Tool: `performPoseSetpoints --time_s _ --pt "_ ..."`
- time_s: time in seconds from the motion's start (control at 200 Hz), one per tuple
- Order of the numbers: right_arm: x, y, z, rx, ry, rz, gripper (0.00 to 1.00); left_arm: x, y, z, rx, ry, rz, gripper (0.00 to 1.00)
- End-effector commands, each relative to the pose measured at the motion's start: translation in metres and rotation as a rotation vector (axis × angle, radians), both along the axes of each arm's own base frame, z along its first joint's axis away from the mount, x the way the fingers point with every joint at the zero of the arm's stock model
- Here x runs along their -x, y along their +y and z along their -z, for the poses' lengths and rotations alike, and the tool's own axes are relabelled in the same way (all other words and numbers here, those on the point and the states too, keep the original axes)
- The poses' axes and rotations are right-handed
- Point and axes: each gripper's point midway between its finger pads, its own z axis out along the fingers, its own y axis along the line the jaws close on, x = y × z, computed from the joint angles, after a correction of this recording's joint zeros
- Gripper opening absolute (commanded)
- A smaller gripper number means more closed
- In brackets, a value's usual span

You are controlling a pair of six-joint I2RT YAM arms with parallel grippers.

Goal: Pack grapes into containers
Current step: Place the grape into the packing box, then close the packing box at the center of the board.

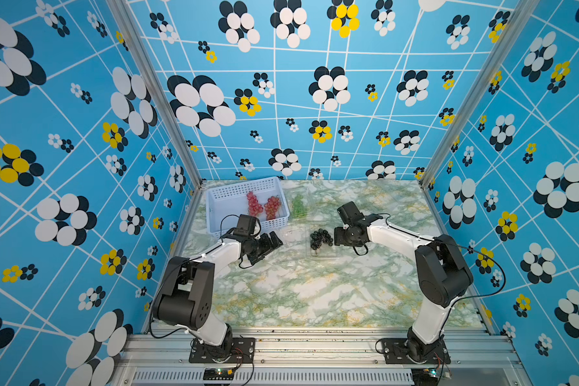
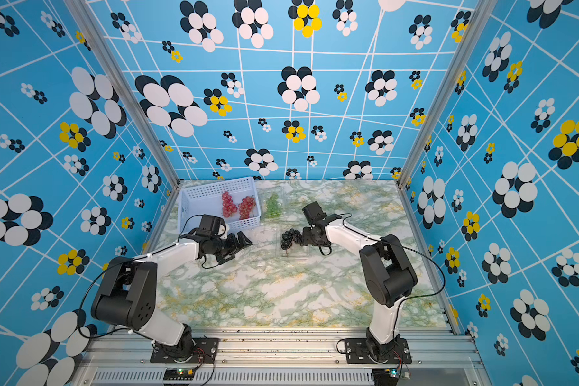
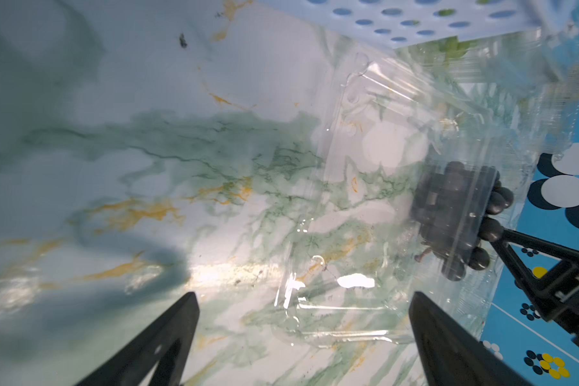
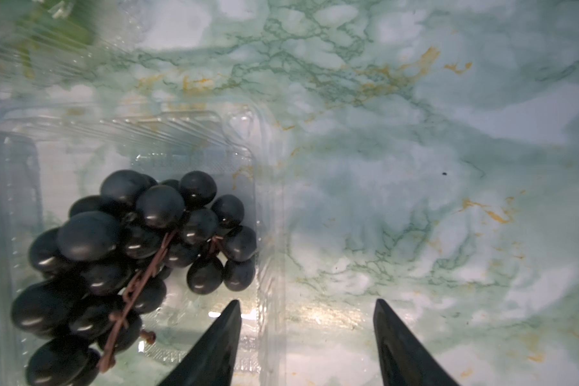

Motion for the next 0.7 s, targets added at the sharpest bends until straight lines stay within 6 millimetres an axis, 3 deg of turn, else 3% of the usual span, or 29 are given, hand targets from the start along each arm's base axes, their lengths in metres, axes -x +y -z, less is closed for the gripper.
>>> performPoseSetpoints --time_s 0.0,0.275,0.44,0.695 --pt "0.002 -0.002 0.013 -0.005 0.029 -0.015 0.59 -0.016 -0.005 0.006 -0.02 -0.032 0.009 0.99" --pt "0.001 0.003 0.02 -0.027 0.04 -0.041 0.49 -0.029 -0.02 0.022 -0.021 -0.035 0.054 0.99" --pt "-0.001 0.006 0.025 -0.035 0.044 -0.054 0.48 -0.032 -0.03 0.029 0.021 -0.04 0.082 1.0" --pt "-0.007 0.009 0.03 -0.026 0.058 -0.054 0.47 -0.031 -0.048 0.022 0.09 -0.08 0.129 1.0"
